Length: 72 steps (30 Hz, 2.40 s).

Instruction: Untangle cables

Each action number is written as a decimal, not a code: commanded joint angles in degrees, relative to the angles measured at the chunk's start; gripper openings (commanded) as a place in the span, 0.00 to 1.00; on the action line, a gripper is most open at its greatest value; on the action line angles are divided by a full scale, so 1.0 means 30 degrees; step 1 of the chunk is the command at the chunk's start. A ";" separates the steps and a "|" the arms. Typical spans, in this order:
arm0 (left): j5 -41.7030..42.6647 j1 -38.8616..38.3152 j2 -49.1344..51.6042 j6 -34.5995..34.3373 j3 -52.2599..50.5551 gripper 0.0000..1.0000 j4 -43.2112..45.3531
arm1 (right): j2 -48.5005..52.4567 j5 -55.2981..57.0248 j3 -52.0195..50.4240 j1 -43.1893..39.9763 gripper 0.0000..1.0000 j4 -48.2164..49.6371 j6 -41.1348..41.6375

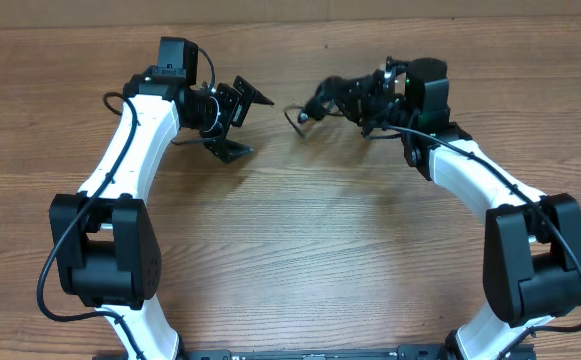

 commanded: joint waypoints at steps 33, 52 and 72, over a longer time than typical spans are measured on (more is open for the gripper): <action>-0.3147 -0.0590 -0.0138 0.1202 0.0357 0.04 0.1523 | -0.0546 0.5829 0.0372 0.2608 0.04 -1.2910 -0.5202; -0.4080 -0.0772 -0.0138 0.8881 0.0350 0.08 0.1632 | -0.1464 0.0168 0.1246 -0.0444 0.50 -1.3573 -1.1358; -0.4065 -0.3876 -0.0138 1.1191 0.0357 0.04 0.5166 | -0.1435 0.1020 0.1239 0.2929 0.51 -1.2036 -0.1355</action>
